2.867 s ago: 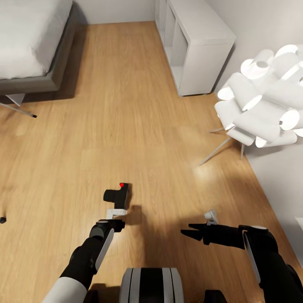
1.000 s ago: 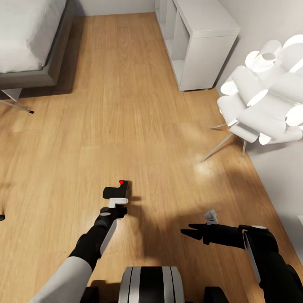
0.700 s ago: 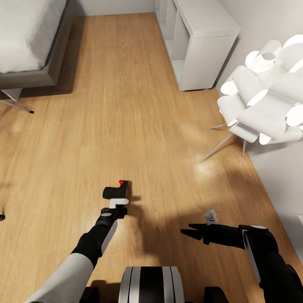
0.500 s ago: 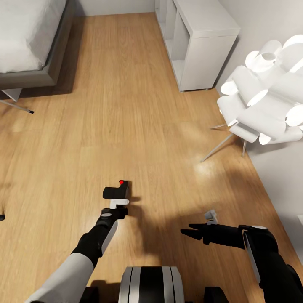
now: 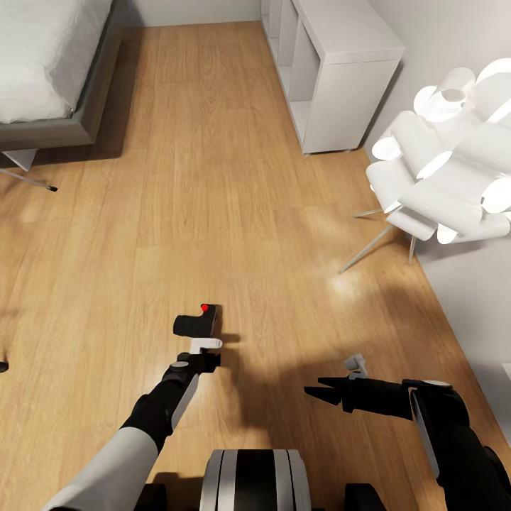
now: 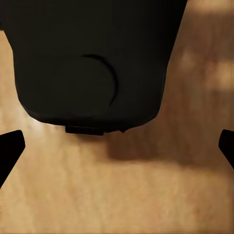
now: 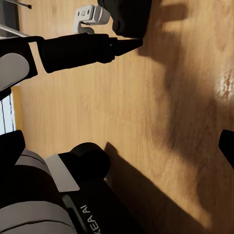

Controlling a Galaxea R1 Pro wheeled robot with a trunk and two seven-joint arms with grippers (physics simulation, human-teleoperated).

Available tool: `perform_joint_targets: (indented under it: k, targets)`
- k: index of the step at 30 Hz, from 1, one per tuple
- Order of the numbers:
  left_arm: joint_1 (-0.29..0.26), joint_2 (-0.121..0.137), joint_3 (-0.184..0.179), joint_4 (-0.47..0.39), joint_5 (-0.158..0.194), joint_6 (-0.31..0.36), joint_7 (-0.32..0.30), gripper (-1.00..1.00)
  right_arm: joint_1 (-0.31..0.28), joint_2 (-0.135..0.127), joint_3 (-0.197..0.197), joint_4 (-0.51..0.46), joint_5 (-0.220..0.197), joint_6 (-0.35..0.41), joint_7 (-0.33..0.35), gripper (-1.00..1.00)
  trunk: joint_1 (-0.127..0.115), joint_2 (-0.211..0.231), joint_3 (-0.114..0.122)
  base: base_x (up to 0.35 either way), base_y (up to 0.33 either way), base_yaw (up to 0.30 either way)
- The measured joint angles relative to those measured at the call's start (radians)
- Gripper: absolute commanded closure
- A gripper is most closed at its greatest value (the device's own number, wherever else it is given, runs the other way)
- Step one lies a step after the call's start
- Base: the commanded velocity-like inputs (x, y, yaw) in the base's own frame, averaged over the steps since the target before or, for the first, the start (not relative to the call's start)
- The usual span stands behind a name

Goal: Attach the digital camera to the camera tripod in the bedroom.

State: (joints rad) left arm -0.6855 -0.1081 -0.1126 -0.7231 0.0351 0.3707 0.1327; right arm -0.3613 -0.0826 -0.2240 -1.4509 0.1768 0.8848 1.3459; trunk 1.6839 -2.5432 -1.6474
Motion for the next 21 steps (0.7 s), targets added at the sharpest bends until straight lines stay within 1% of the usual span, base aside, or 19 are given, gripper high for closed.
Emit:
perform_joint_targets:
  k: [9,21]
  targets:
    - [0.0,0.001,0.0,-0.001,-0.009,-0.002,-0.001,-1.0,0.0,-0.001,0.0,0.001,0.001,0.0,0.0,-1.0,0.0,0.0,0.0,0.0,0.0,0.0]
    - [0.0,0.005,0.001,0.0,-0.01,0.0,0.009,-1.0,0.0,-0.001,0.0,0.002,0.003,0.0,-0.001,-1.0,0.0,0.0,0.0,0.0,0.0,0.0]
